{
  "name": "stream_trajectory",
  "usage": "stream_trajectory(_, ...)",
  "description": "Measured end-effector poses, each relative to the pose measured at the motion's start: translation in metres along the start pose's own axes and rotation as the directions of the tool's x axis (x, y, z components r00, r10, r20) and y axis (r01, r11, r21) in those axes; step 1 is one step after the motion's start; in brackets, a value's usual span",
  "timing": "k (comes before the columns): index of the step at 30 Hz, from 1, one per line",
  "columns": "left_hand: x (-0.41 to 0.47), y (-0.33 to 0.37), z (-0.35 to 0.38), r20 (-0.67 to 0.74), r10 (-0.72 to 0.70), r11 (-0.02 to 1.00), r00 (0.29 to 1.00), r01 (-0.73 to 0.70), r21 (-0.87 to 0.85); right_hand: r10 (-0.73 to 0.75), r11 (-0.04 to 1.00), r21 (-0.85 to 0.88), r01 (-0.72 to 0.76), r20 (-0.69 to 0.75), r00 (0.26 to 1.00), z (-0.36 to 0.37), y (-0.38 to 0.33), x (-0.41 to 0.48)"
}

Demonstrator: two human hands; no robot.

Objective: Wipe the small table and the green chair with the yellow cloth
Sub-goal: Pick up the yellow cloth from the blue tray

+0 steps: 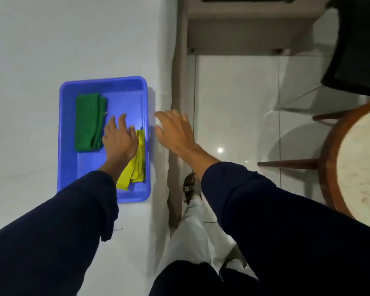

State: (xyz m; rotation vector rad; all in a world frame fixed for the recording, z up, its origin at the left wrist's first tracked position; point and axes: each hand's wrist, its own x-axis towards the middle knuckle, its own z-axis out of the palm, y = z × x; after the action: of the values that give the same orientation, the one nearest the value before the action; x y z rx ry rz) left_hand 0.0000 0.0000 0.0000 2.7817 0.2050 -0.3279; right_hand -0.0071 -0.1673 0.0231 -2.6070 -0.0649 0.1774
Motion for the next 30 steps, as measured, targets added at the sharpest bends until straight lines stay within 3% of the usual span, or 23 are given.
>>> stream_trajectory(3,-0.008,-0.040,0.008,0.073,-0.257,0.962,0.964,0.262,-0.073,-0.187,0.971,-0.123,0.207,0.156,0.970,0.031,-0.032,0.005)
stream_trajectory(5,-0.012,-0.060,0.015,0.183,-0.385,0.896,0.905,0.413,-0.160,-0.233,0.944,-0.163,0.288,0.291,0.928,0.045,-0.046,0.011)
stream_trajectory(9,0.008,-0.071,0.027,0.290,-0.561,0.700,0.775,0.632,-0.334,-0.164,0.971,-0.096,0.220,0.407,0.899,0.052,-0.046,0.016)
stream_trajectory(11,0.010,-0.077,0.031,0.326,-0.570,0.716,0.754,0.650,-0.253,-0.155,0.978,-0.063,0.200,0.426,0.891,0.052,-0.045,0.011)
stream_trajectory(13,0.019,-0.081,0.034,0.302,-0.567,0.733,0.766,0.637,-0.240,-0.140,0.985,-0.031,0.168,0.416,0.898,0.049,-0.037,0.012)
stream_trajectory(17,0.030,-0.076,0.030,0.368,-0.512,0.631,0.777,0.630,-0.452,-0.096,0.995,0.063,0.077,0.406,0.909,0.035,-0.017,0.015)
stream_trajectory(19,0.018,-0.068,0.024,0.373,-0.465,0.648,0.803,0.596,-0.474,-0.029,0.992,0.123,-0.024,0.414,0.910,0.031,-0.005,0.000)
stream_trajectory(22,0.007,-0.050,0.009,0.266,-0.344,0.715,0.900,0.435,-0.547,0.087,0.913,0.317,-0.257,0.466,0.881,0.021,0.005,-0.004)
stream_trajectory(24,-0.005,0.006,-0.011,0.147,-0.194,0.789,0.970,0.243,-0.565,0.181,0.821,0.437,-0.367,0.410,0.894,-0.014,0.037,-0.019)
stream_trajectory(27,-0.011,0.026,-0.014,0.085,-0.086,0.833,0.993,0.118,-0.540,0.223,0.792,0.422,-0.441,0.472,0.853,-0.021,0.044,-0.020)
stream_trajectory(30,-0.031,0.093,-0.006,0.082,0.053,0.824,0.995,0.003,-0.567,0.305,0.723,0.485,-0.491,0.414,0.858,-0.049,0.084,-0.050)
